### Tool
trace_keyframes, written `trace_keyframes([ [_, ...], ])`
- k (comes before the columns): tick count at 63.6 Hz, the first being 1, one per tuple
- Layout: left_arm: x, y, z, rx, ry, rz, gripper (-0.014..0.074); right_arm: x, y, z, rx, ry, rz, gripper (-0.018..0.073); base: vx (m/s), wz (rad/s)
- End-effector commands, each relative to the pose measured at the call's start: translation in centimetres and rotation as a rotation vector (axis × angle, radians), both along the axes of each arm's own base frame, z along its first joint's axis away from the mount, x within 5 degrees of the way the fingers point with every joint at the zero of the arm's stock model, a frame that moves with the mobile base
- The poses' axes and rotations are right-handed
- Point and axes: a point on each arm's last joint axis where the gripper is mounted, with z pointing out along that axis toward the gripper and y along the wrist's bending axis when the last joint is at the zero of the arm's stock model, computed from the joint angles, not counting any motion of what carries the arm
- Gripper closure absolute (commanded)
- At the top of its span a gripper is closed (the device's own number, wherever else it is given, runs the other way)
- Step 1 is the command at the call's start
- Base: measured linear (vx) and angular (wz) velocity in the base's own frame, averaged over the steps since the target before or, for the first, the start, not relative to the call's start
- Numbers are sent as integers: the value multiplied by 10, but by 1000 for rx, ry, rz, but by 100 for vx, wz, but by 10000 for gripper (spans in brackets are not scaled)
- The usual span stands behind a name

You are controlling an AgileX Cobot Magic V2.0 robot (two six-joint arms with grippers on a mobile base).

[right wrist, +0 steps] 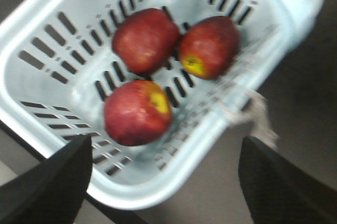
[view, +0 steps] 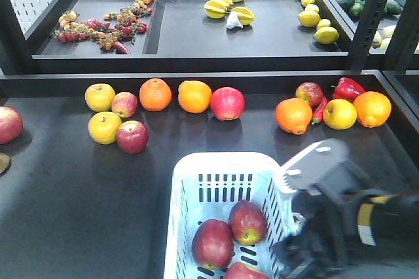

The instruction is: Pick three apples into basket with both arms

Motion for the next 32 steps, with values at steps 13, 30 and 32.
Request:
trace_keyframes([
  [13,3,-2,11,-22,-76,-10,11,-17,-54,45,-44,-212,-223,16,0,0],
  [30,3,-2,11,-22,-76,-10,11,-22,-98,56,-83,-273,-427,15,0,0],
  [32,3,-2,11,-22,-76,-10,11,-22,-103,56,-97,-264,-453,15,0,0],
])
